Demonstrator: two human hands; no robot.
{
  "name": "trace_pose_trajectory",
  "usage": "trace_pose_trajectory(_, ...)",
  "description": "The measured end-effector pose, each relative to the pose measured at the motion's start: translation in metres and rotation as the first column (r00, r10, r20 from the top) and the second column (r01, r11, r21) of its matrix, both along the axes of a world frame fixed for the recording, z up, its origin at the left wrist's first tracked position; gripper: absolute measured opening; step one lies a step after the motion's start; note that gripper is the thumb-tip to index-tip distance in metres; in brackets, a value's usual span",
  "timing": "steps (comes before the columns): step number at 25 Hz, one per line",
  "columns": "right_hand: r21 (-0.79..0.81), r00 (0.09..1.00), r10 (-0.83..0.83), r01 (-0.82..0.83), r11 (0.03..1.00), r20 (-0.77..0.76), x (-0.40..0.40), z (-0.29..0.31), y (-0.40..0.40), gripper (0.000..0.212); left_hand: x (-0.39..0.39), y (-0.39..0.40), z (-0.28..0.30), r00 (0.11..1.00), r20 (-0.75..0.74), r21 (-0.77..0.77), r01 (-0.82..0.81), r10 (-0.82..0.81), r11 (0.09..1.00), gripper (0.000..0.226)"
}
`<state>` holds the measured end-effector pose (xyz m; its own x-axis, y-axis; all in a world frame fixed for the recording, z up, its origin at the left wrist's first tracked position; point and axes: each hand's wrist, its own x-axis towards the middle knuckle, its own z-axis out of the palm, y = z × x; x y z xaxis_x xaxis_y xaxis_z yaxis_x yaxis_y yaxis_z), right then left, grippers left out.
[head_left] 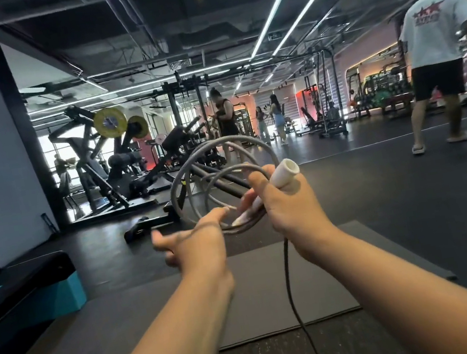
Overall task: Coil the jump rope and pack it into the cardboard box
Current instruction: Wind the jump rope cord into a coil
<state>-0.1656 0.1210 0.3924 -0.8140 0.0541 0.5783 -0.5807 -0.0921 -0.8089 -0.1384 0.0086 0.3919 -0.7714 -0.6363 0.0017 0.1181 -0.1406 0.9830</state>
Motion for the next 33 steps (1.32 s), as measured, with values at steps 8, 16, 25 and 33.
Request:
trace_pose_trajectory(8,0.567,0.998,0.040,-0.062,0.821,0.050,0.003,0.017,0.014,0.019,0.021,-0.006,0.065,0.950,-0.217,-0.571,-0.309,-0.223,-0.761,0.105)
trace_pose_trajectory(16,0.860,0.999,0.009,-0.045,0.509,0.047,0.008,0.044,0.023,0.024,0.021,0.003,0.065,0.986,-0.131,-0.594,-0.159,-0.100,-0.788,0.019)
trace_pose_trajectory(25,0.944,0.997,0.042,0.055,0.324,-0.072,0.006,0.050,0.040,0.032,0.013,-0.028,0.070,0.981,0.027,-0.841,0.127,0.193,-0.526,0.020)
trace_pose_trajectory(33,0.961,0.977,0.162,0.090,0.263,-0.136,0.009,0.049,0.045,0.031,0.003,-0.019,0.070,0.888,0.402,-0.786,0.209,-0.224,-0.581,0.013)
